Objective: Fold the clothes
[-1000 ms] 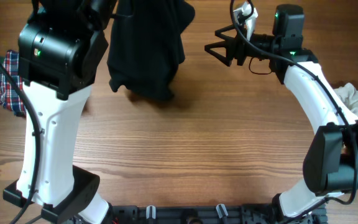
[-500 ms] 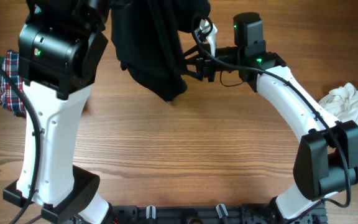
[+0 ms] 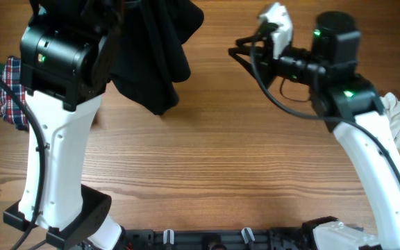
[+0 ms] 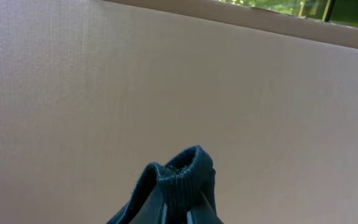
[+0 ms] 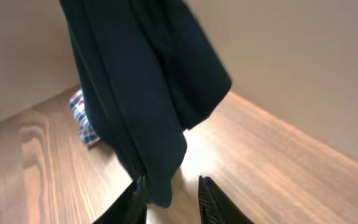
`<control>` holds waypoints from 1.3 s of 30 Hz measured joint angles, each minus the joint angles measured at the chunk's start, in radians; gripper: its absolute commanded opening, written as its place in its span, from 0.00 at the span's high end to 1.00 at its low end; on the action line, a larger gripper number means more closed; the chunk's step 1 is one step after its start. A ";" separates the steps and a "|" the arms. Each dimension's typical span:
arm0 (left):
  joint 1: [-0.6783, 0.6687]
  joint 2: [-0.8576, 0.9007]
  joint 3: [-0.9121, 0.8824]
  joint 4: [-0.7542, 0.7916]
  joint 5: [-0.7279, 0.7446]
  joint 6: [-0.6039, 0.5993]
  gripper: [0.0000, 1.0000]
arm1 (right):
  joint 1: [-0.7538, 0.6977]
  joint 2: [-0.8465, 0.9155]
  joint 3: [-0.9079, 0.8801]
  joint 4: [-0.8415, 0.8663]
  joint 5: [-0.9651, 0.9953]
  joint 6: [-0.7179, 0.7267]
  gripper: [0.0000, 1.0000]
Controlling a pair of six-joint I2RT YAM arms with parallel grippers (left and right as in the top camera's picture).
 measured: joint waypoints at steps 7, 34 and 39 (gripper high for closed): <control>-0.033 0.000 0.000 0.010 0.005 0.000 0.93 | 0.151 0.056 0.000 -0.087 0.002 0.019 0.26; -0.105 -0.074 0.000 -0.060 0.000 0.048 0.91 | 0.201 0.188 0.000 0.108 0.375 0.083 0.21; -0.105 -0.074 0.000 -0.060 0.000 0.048 0.91 | 0.201 0.188 0.000 0.113 0.212 0.053 0.11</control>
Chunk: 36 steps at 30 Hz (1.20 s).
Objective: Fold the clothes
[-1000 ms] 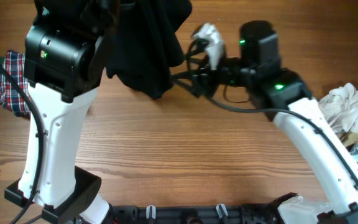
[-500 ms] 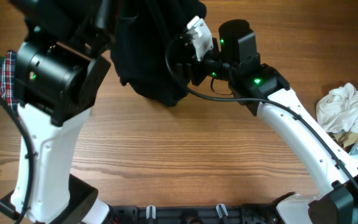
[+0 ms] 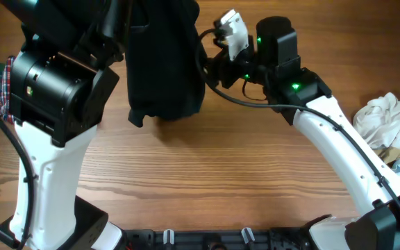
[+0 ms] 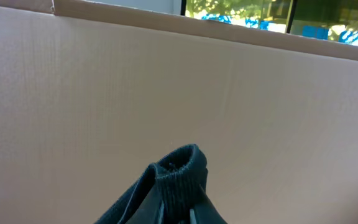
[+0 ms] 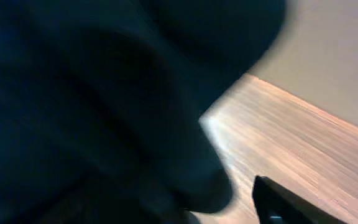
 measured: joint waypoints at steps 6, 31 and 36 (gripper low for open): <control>0.000 0.000 0.000 0.000 0.000 0.000 0.90 | 0.001 0.000 0.000 0.045 -0.119 -0.034 0.80; 0.055 0.000 0.000 -0.002 -0.105 0.056 0.91 | -0.090 -0.557 -0.002 -0.272 0.430 -0.039 0.96; 0.055 0.000 0.000 0.058 -0.101 0.057 0.91 | -0.092 -0.541 -0.002 -0.286 0.320 -0.042 0.85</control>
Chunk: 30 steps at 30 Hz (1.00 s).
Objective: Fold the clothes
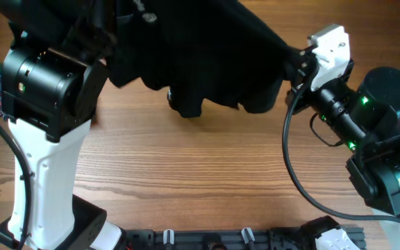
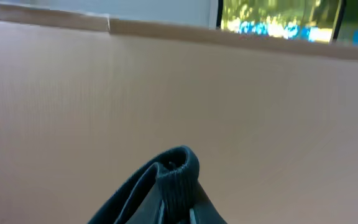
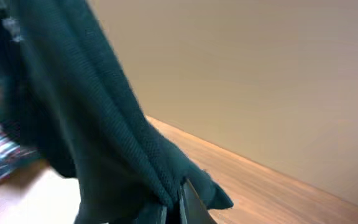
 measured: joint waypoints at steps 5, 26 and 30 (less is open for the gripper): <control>-0.014 0.000 0.000 0.142 0.013 0.003 0.92 | 0.003 0.000 0.000 -0.020 -0.332 -0.018 0.80; -0.074 0.002 0.000 0.274 0.134 -0.111 0.91 | 0.073 0.349 0.000 0.078 -0.590 -0.010 0.34; -0.074 0.002 0.000 0.274 0.140 -0.111 0.90 | 0.073 0.347 0.000 0.177 -0.580 0.003 0.28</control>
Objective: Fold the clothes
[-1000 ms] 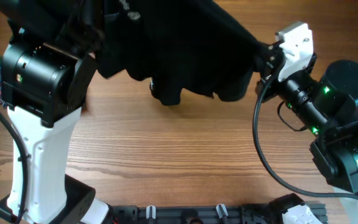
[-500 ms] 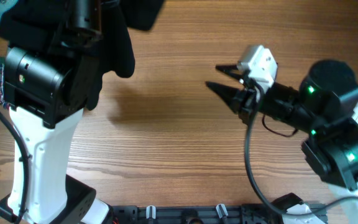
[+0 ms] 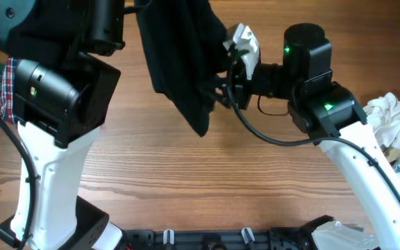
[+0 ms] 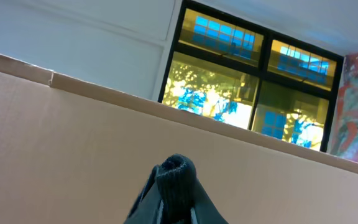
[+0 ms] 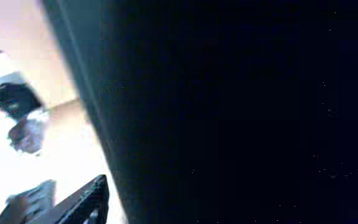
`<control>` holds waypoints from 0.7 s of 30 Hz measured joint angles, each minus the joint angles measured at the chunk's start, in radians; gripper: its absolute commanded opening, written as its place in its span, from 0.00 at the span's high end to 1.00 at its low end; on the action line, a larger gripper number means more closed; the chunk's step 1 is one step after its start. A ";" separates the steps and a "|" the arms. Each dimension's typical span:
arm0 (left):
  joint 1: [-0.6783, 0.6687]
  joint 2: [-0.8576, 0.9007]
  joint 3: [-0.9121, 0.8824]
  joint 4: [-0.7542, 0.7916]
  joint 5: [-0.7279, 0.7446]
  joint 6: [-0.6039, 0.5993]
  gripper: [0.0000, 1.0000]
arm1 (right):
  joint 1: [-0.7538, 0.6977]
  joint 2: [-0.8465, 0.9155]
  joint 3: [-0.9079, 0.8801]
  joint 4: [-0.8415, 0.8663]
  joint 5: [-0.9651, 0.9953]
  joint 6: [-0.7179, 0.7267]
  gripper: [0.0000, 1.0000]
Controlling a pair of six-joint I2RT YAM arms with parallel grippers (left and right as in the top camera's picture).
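A dark knit garment (image 3: 182, 62) hangs in a narrow drape from the top of the overhead view, its lowest tip just above the wooden table (image 3: 207, 180). My left gripper (image 4: 174, 210) is raised high and shut on the garment's ribbed hem (image 4: 174, 177). My right gripper (image 3: 217, 87) is pushed against the hanging cloth from the right. In the right wrist view the dark cloth (image 5: 241, 112) fills nearly everything. One finger (image 5: 89, 196) shows far out at lower left; the other is hidden behind cloth.
A crumpled white cloth (image 3: 394, 118) lies at the table's right edge. A plaid cloth (image 3: 4, 90) lies at the left edge behind my left arm (image 3: 54, 104). A cardboard wall (image 4: 73, 137) stands behind the table, with windows above it.
My right gripper held the garment's edge stretched out to the right; it has let go and now sits further left against the cloth. The garment now hangs narrow. My left gripper is tilted higher.
First the garment hung from my left gripper while my right gripper stood open, off to the right. Then the right gripper was up against the cloth. Then it was shut on an edge, spreading the garment wide. Now that edge is released and the cloth hangs again.
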 measured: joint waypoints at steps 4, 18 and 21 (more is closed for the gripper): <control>0.000 0.000 0.000 -0.013 0.000 0.000 0.90 | 0.000 0.000 -0.001 0.134 0.049 0.013 0.18; 0.000 0.000 0.000 -0.025 0.004 -0.013 0.90 | 0.000 0.056 -0.001 0.270 0.182 0.012 0.28; 0.000 0.000 0.000 -0.047 0.006 -0.019 0.90 | 0.000 0.095 -0.001 0.307 0.182 0.010 0.74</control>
